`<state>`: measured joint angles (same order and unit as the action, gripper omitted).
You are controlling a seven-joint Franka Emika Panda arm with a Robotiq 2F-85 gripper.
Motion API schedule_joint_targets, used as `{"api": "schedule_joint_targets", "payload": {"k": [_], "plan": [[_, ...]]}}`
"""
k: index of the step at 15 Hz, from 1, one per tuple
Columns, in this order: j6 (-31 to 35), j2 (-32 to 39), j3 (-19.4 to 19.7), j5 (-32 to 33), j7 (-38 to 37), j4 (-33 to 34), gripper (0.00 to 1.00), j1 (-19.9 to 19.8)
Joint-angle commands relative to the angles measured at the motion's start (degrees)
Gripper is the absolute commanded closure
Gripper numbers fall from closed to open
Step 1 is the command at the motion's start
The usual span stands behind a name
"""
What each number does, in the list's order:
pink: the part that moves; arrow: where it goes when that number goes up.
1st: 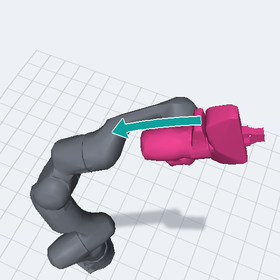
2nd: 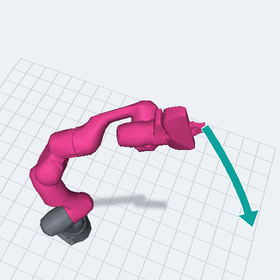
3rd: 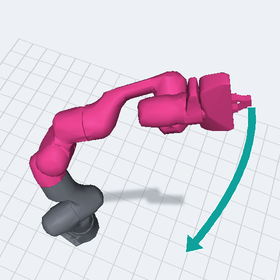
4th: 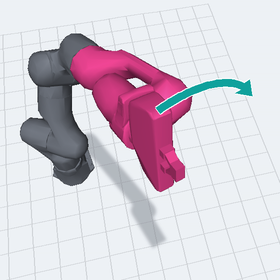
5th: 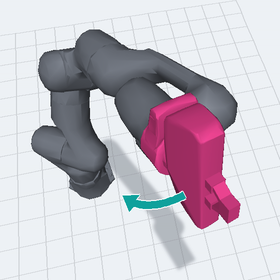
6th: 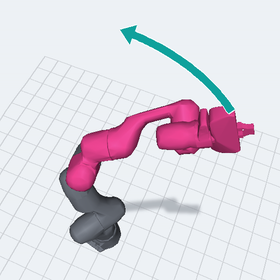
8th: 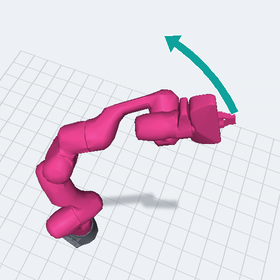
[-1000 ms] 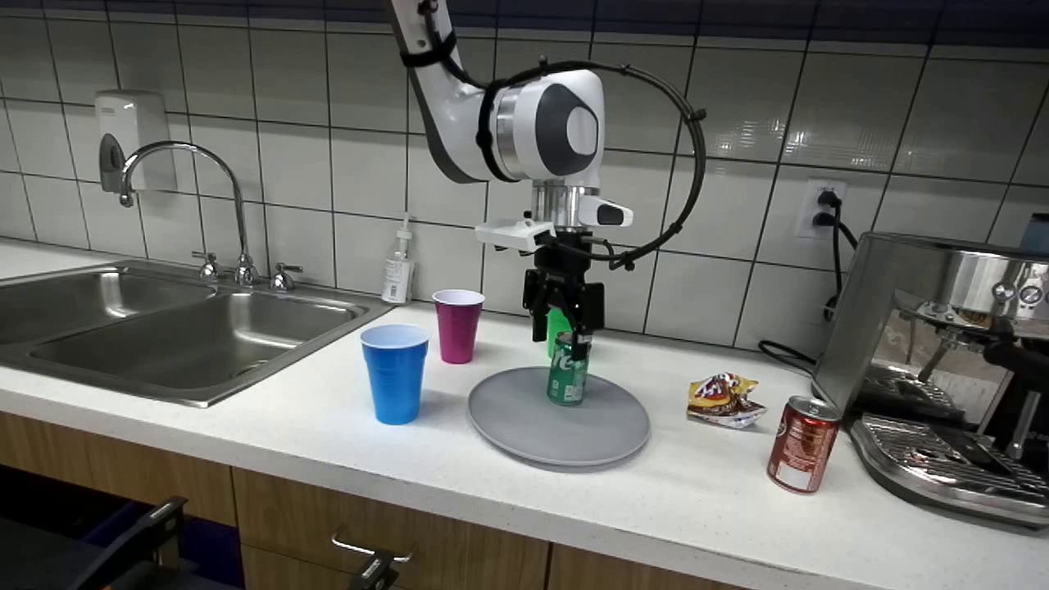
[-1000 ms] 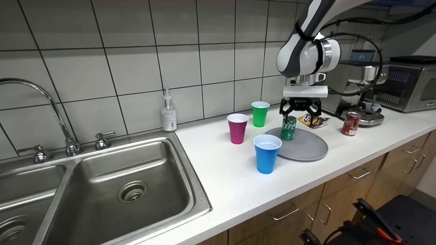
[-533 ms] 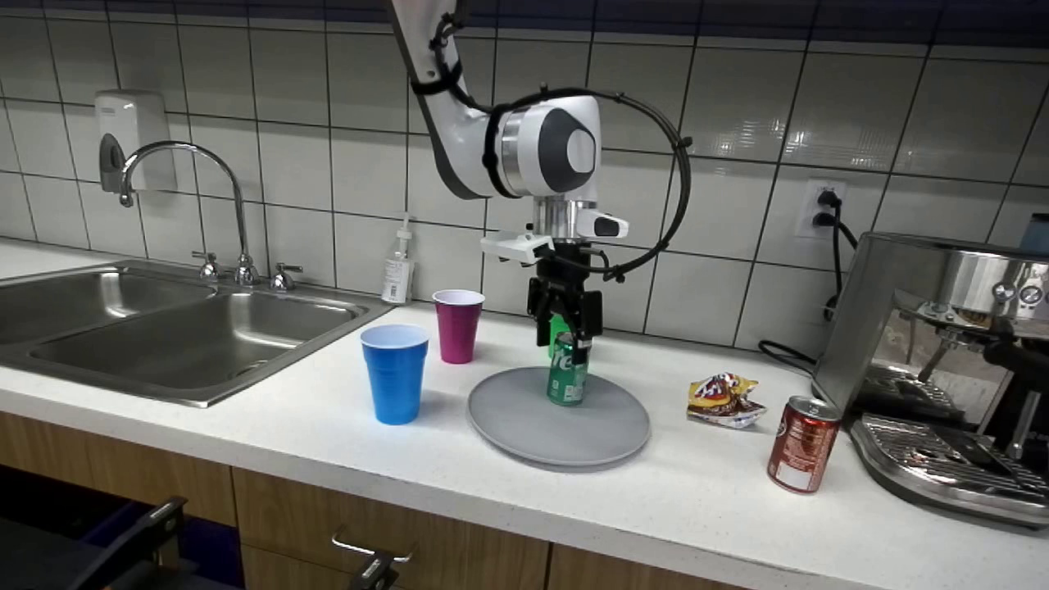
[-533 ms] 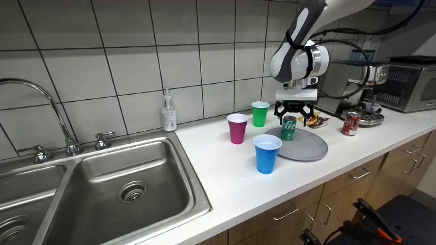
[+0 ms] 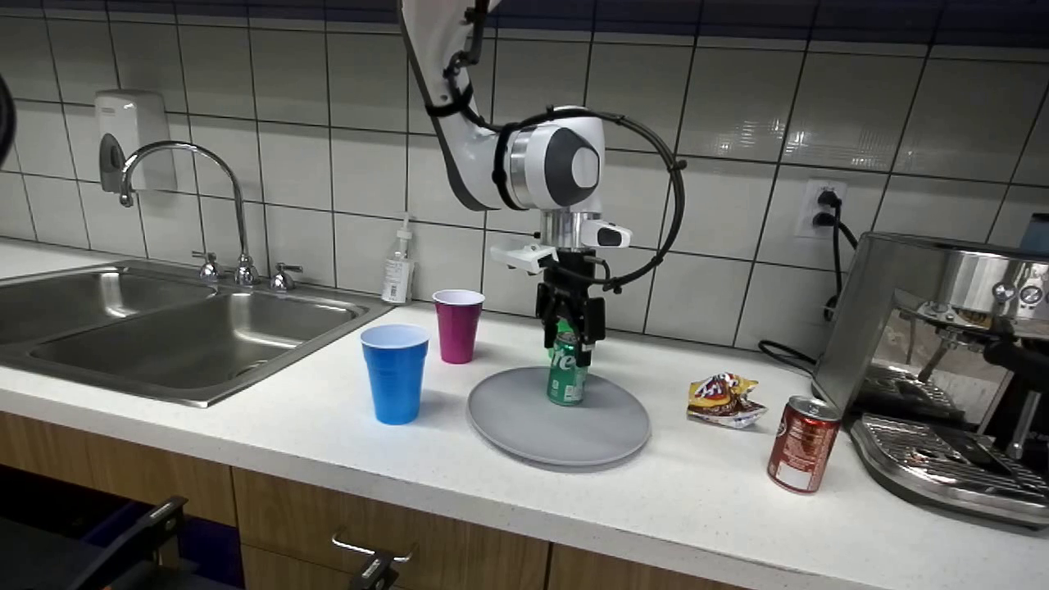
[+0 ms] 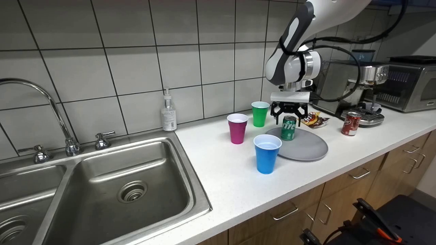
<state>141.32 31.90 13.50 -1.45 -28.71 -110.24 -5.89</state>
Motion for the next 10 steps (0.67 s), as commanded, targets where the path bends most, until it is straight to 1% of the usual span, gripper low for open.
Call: {"api": "schedule_joint_targets", "payload": {"k": [1, 2, 5, 6, 7, 10], "plan": [[-1.97, 2.17, 0.65, -1.26, -1.21, 3.73, 0.23, 0.25], [-2.13, 2.43, 0.66, -1.43, -1.09, 4.08, 0.26, 0.21], [-2.16, 2.89, 0.91, -1.70, -0.98, 4.56, 0.51, 0.20], [-2.09, 2.91, 1.05, -1.63, -1.00, 4.58, 0.58, 0.26], [-1.98, 2.83, 1.12, -1.62, -0.96, 4.53, 0.62, 0.27], [-1.38, 1.52, 1.04, -2.13, -0.37, 3.47, 0.62, -0.10]]}}
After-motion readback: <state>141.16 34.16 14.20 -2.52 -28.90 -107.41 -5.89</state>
